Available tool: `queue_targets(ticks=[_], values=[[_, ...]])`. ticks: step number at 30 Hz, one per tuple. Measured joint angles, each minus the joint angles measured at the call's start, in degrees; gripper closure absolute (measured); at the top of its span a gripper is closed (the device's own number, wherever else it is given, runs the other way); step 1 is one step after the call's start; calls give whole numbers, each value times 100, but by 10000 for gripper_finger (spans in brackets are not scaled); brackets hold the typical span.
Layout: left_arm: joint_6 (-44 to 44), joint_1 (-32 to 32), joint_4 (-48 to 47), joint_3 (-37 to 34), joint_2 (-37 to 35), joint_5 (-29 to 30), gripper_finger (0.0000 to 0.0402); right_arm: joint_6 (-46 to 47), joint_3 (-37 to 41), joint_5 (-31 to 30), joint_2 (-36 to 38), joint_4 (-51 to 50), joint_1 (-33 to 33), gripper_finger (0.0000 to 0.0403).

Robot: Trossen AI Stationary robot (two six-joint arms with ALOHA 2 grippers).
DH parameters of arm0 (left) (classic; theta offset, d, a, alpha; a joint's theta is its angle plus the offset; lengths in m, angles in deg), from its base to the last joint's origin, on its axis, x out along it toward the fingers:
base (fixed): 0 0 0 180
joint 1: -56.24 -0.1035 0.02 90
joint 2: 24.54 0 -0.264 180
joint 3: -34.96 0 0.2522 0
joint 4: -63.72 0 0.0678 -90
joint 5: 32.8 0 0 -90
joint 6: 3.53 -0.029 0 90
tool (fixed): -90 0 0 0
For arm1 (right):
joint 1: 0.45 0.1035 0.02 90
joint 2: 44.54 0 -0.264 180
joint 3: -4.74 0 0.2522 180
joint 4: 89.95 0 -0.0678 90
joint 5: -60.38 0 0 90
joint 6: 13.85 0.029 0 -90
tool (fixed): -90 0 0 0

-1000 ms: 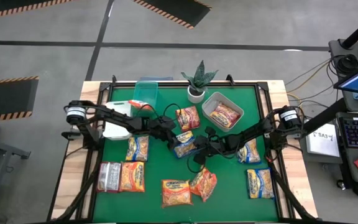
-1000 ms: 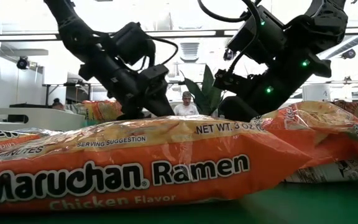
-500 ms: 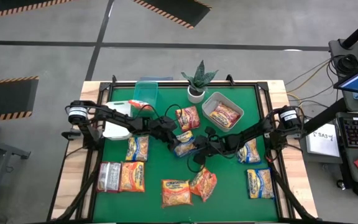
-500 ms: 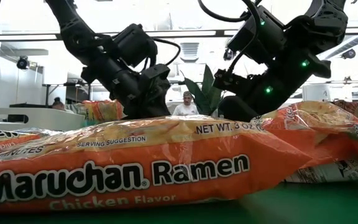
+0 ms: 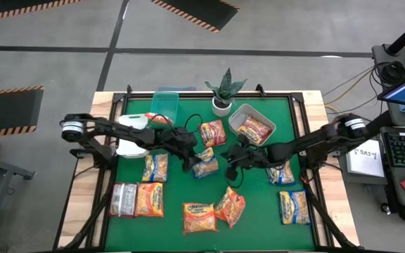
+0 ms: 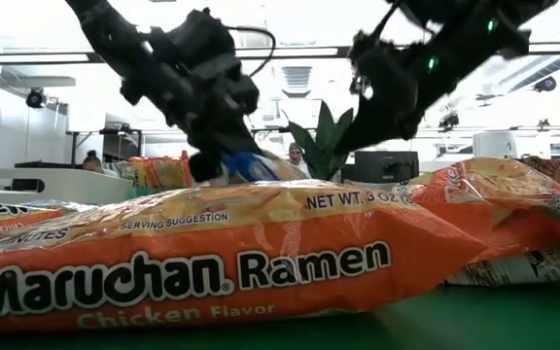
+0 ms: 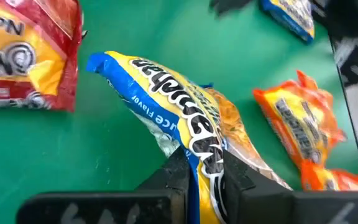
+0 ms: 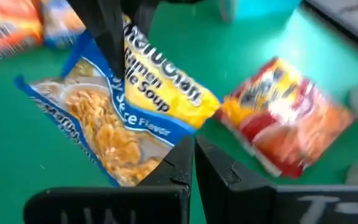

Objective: Sort Maruchan noodles
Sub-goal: Put the blue noodle pack into the white bin

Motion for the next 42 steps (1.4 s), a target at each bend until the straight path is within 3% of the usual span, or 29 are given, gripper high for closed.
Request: queue_targets(ticks=[10,16,23,28,33,42], values=[[-497,-4,-1916,61,-2015,72,392,-903,-7,-409,1034,62,0,394],[-265,-4,-4740,1091,-2903,1384,393,-1233,-9,-471,1138,322,-1,394],[-58,-8,-7391,2295,-2979,3880,393,-1516,-11,-470,1122,507,-4,394],[496,-28,-8474,2645,-2848,4998,394,-1783,-11,-470,1125,663,-16,394],[1079,-155,-9026,2554,-2727,5481,394,-2313,-133,-470,1125,883,-66,394],[1996,-439,-9341,1633,-2535,5664,393,-2989,-612,-473,1127,847,-243,394]])
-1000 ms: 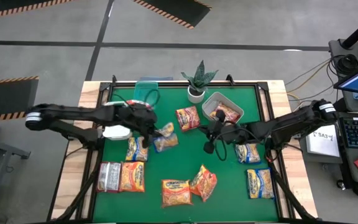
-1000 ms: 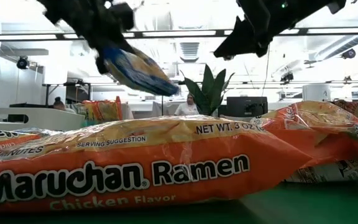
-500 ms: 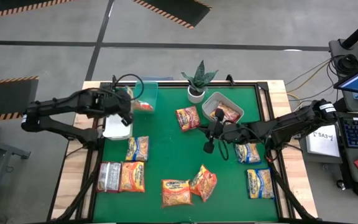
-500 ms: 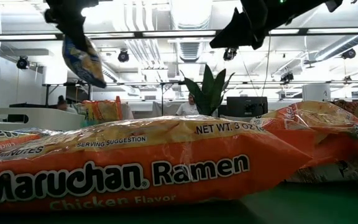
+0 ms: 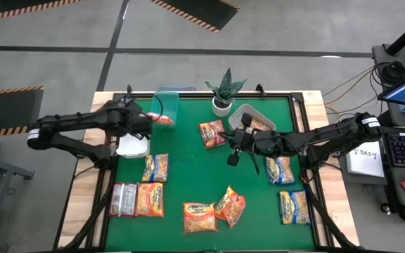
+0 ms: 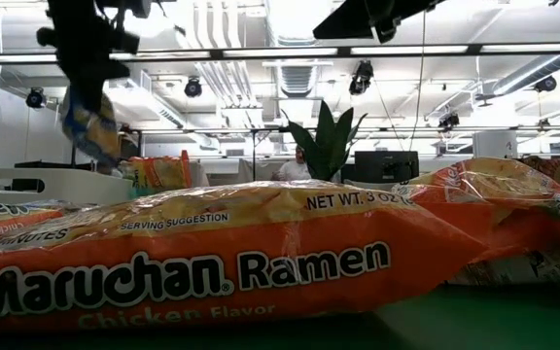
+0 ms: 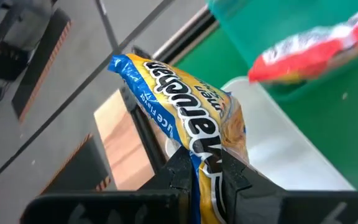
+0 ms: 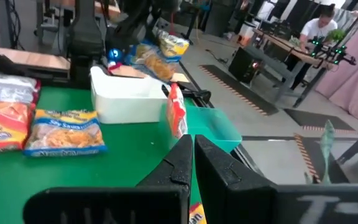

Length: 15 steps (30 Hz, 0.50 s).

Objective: Sort Maruchan noodles
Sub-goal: Put the blue noodle pack into the white bin

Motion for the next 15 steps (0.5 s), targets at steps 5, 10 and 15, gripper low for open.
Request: queue_targets(ticks=[5,10,15], values=[[433,-2,319,-583,140,-103,390,-74,74,1,-4,-30,-10,394],[374,-2,1165,-1061,326,-259,389,-85,79,0,-6,-8,-10,394],[360,0,1587,-1354,602,-411,388,-88,81,0,-6,-10,-10,394]])
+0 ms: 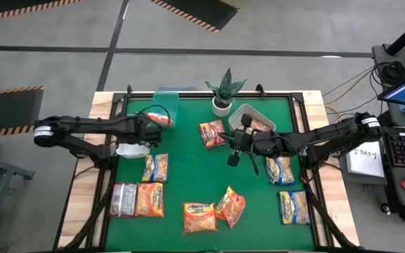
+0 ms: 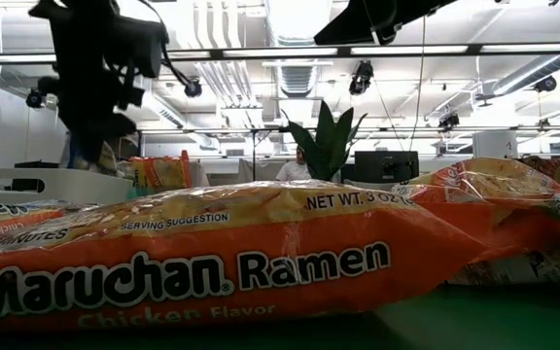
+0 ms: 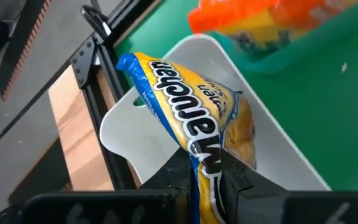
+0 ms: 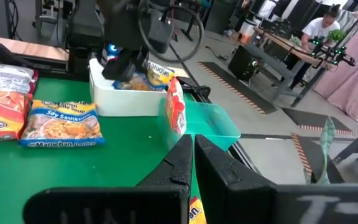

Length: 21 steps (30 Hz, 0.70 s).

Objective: Sort Maruchan noodles
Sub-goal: Put the blue noodle pack into the white bin

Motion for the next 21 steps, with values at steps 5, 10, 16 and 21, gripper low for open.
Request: queue_targets(ticks=[5,10,16,21], values=[[40,0,177,-16,274,2,387,2,0,0,0,-2,0,394],[-86,0,406,-16,502,-298,386,2,0,0,0,-2,0,394],[-195,25,475,-14,689,-661,386,4,4,2,0,-2,0,394],[-304,26,575,-14,735,-932,386,30,4,2,0,-2,2,394]])
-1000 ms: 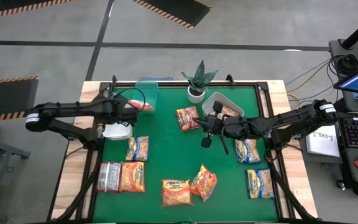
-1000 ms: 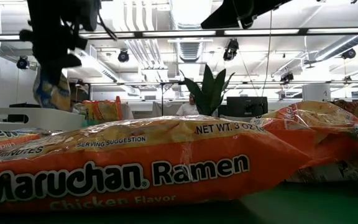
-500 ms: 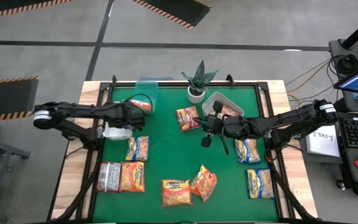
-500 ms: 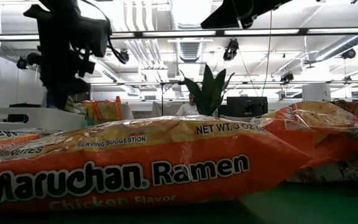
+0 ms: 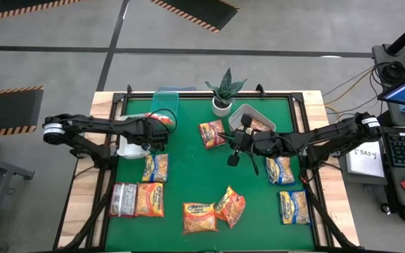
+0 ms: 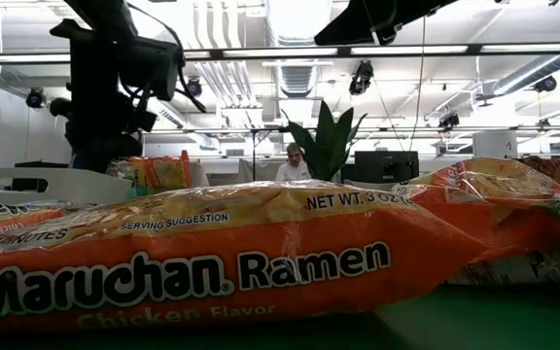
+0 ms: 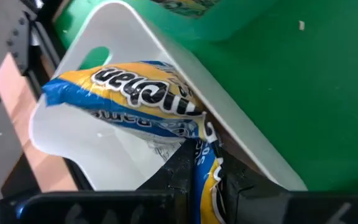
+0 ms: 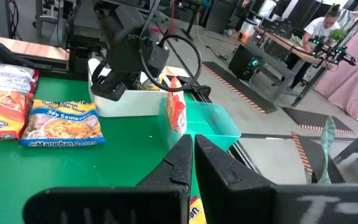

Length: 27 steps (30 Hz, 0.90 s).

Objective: Sort Maruchan noodles
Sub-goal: Put the blue noodle pack into the white bin

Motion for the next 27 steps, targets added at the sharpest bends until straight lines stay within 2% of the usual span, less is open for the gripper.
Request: queue_targets(ticks=[7,17,20,27], values=[[-196,13,255,2,-72,-302,363,49,0,4,0,0,0,394],[-262,11,282,2,-72,-443,274,64,0,4,-2,0,0,394],[-363,12,281,2,-72,-677,249,67,0,4,-2,0,0,394],[-694,13,214,2,-129,-940,213,93,0,4,-2,-2,0,394]])
